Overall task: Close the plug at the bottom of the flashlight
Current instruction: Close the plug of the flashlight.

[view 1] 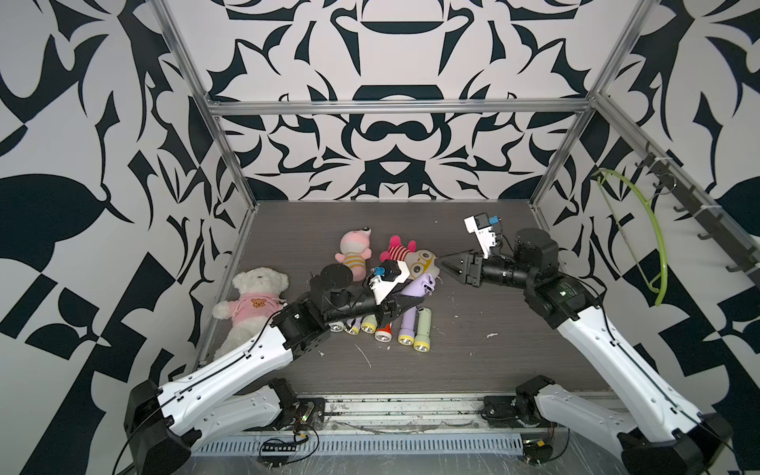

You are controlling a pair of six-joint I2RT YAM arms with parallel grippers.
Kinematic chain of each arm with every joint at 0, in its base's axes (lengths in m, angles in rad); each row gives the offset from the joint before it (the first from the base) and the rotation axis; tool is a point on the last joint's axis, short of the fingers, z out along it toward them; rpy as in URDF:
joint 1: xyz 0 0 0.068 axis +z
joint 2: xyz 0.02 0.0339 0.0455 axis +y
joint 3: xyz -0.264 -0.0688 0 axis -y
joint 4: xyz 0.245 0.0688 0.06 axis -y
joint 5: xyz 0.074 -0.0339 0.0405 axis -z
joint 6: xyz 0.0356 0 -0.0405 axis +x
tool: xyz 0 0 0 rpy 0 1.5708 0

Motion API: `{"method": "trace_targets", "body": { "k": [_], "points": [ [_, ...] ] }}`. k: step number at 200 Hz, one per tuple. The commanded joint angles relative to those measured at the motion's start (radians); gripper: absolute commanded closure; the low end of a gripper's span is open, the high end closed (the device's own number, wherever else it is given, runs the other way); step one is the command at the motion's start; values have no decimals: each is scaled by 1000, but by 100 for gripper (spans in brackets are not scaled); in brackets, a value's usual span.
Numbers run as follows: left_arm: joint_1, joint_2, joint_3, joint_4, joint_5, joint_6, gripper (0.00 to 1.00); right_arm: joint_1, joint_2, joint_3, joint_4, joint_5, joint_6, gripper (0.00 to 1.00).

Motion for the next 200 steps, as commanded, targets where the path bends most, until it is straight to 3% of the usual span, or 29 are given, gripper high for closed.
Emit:
{"method": "trace_targets", "body": {
  "k": [1, 200],
  "points": [
    [8, -11, 9, -1, 46, -7, 74, 47, 4, 59, 52, -43, -44, 60],
    [63, -2, 0, 57, 161, -73, 74, 73, -22, 30, 47, -166, -55, 54]
  ]
}}
